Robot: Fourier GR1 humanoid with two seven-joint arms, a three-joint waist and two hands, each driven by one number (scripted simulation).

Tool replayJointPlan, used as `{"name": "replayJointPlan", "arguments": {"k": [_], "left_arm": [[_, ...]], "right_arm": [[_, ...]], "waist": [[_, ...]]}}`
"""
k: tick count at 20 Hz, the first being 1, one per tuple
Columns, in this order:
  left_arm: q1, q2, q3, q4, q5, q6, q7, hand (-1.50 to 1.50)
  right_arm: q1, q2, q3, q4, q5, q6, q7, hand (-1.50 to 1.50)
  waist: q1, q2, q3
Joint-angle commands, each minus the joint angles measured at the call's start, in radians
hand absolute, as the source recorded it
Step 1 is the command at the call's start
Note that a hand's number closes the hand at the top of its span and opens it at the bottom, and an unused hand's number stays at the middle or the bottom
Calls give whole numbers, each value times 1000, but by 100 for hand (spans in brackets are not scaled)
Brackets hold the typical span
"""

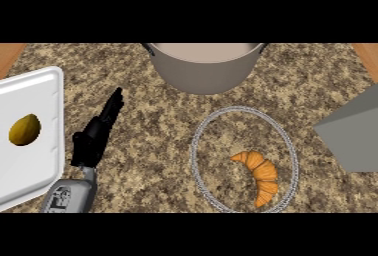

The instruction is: Pick the tomato from the placemat and place it in the tiered shelf

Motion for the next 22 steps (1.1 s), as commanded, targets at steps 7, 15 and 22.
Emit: {"name": "replayJointPlan", "arguments": {"k": [7,15,22], "left_arm": [[34,29,19,18,8,-34,-53,0],[63,-14,-16,-27,-3,-21,-33,0],[-6,-7,15,-29,22,-33,20,0]], "right_arm": [[-50,-60,52,275,207,-164,-38,-150],[-181,-49,52,440,149,-63,-52,-150],[-165,-106,-3,488,49,136,-42,-150]], "waist": [[4,2,0],[6,0,1],[-5,-1,1]]}}
